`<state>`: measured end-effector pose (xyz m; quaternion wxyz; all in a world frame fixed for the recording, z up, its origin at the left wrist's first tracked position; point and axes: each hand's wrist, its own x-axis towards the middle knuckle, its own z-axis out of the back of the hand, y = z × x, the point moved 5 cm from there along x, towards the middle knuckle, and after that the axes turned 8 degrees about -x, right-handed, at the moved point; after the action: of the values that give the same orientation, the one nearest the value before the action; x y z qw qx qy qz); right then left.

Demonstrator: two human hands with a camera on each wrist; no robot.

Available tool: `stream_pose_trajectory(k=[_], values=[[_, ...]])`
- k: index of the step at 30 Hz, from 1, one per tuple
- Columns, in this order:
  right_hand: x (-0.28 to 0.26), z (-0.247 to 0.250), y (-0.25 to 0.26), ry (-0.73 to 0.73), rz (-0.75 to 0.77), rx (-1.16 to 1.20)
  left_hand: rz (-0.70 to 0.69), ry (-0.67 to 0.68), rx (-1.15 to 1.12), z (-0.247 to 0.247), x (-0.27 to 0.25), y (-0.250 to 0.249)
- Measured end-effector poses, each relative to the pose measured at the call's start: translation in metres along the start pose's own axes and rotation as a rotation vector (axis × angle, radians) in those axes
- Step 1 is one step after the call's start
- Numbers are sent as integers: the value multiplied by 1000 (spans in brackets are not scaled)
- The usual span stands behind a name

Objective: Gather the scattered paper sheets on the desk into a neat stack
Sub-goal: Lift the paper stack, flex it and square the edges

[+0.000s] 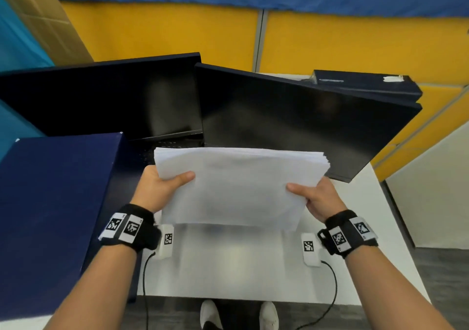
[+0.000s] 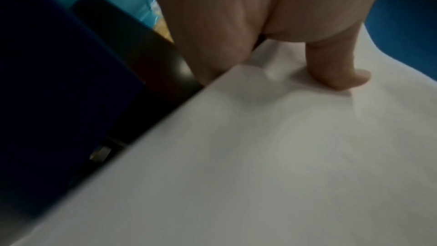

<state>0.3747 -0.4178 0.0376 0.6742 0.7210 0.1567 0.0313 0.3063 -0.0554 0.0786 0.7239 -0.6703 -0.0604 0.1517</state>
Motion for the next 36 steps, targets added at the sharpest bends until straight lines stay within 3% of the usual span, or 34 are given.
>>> stream_pose_trajectory(k=[3,6,12,19,22,26,29,31,33,36], values=[[-2,1,-8,-101,-4,-392,13,-122,8,-11,0,34],[-11,5,-15,-287,94,-567,-17,-229,40,-24,-7,53],[-33,5,-30,-420,152,-409,-65,-145,22,-42,-18,73],[-32,26,-90,-335,-132,-492,119,-66,81,-48,-10,123],[-25,21,-75,-400,-58,-510,116,-118,35,-46,-1,116],[-34,20,-47,-429,101,-531,13,-133,18,-35,-7,102],[-36,24,-64,-384,51,-472,-12,-33,105,-36,-12,109],[-30,23,-83,-330,-18,-491,48,6,122,-43,-9,120],[-24,20,-86,-344,-68,-482,125,-50,75,-46,-4,120],[-22,20,-70,-447,-37,-378,112,-107,-9,-43,2,111]])
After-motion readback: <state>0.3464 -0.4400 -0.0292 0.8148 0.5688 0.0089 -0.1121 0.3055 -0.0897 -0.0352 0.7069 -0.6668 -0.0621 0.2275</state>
